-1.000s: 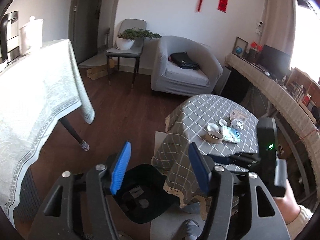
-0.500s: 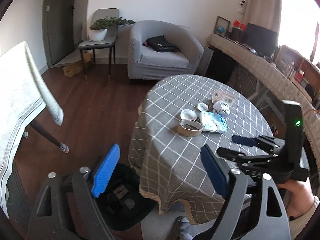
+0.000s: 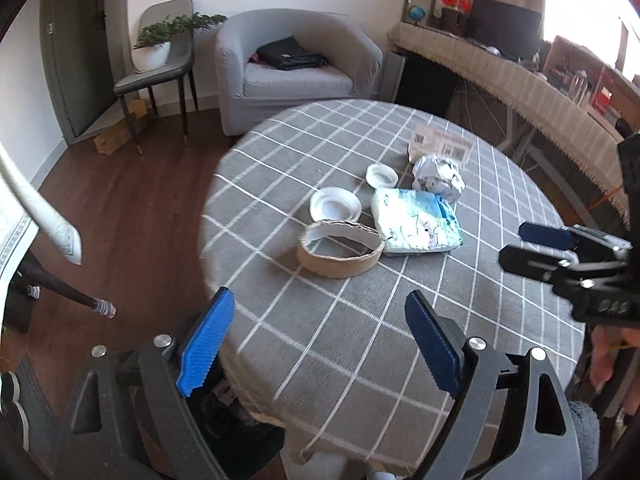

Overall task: Collect trash
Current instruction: 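Grasp the brown tape roll with the left tool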

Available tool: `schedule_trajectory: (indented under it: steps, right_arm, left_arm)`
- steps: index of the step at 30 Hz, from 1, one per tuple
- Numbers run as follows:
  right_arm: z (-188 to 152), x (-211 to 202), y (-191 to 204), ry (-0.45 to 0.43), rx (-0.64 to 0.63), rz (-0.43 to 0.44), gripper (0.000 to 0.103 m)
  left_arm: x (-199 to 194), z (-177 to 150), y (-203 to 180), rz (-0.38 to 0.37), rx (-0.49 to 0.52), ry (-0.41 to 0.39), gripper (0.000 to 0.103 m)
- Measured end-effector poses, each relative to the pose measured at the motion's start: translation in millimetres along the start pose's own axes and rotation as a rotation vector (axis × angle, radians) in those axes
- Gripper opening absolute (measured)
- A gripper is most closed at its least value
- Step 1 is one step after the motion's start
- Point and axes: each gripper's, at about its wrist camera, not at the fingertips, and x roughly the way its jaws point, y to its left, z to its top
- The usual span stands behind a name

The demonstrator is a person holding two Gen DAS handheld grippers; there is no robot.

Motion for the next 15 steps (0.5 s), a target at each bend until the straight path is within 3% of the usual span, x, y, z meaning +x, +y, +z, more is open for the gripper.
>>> schedule_trajectory:
  steps: [7,15]
  right_arm:
    - [5.1,3.2,-12.1,0.0,0.006,-0.004,0.074]
    - [13.4,8.4,-14.0,0.001,-0.008,-0.011,0.074]
  left_arm:
    - [35.9,7.0,-5.2,-0.016,0.012,0.006,0.089]
    - [50.0,20.2,-2.8,-0.016,0.008,-0.02,0.088]
